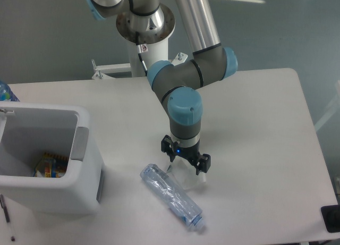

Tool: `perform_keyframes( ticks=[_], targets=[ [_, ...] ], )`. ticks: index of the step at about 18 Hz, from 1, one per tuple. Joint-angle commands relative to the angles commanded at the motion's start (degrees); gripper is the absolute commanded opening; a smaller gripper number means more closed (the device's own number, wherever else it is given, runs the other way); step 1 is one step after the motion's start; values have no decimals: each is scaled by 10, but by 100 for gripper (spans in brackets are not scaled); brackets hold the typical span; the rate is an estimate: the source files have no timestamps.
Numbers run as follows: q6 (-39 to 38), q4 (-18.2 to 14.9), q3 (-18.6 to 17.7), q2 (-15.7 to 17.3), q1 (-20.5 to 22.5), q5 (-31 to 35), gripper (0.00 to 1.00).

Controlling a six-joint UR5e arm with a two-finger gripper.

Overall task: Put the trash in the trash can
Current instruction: 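Lower the gripper onto the crumpled clear plastic wrapper, then close the gripper on the wrapper and lift it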

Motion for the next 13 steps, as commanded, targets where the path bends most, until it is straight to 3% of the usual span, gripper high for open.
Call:
perform_keyframes(
  ticks=[2, 3, 13],
  targets=[
    [0, 0, -1, 1, 0, 0, 5],
    [1, 0, 0, 3, 0, 0, 0],
    [7, 0, 8, 22, 14, -5, 0]
  ],
)
